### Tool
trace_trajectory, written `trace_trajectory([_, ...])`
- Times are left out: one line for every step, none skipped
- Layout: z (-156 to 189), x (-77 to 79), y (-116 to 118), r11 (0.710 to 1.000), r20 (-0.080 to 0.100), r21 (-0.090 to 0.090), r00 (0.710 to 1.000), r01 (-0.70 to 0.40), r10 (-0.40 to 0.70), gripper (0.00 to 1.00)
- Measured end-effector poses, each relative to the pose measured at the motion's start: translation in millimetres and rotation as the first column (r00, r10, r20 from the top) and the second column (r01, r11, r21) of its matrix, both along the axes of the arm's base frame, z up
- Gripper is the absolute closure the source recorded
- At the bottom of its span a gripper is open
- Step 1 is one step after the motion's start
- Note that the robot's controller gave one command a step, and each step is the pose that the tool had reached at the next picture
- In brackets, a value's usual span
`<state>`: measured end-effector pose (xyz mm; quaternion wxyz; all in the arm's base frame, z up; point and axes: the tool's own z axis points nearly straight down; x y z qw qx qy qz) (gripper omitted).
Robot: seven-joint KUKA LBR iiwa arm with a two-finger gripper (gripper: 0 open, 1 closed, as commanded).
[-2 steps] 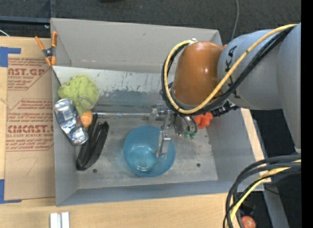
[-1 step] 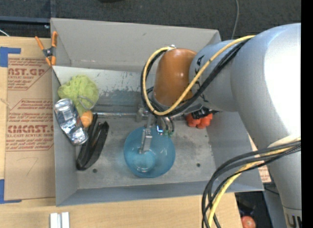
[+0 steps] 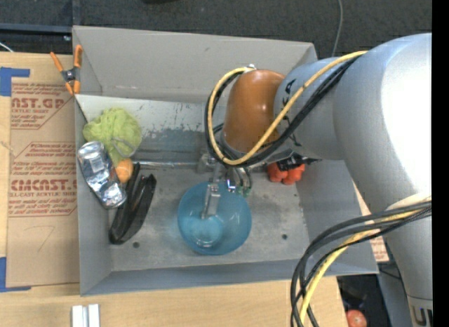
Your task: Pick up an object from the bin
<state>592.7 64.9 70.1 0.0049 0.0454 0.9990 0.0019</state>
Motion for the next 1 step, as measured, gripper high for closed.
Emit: trace_trajectory([0.5, 0.3, 5.4, 1.000, -0.005, 0.000, 1.000, -0.010, 0.010, 0.00])
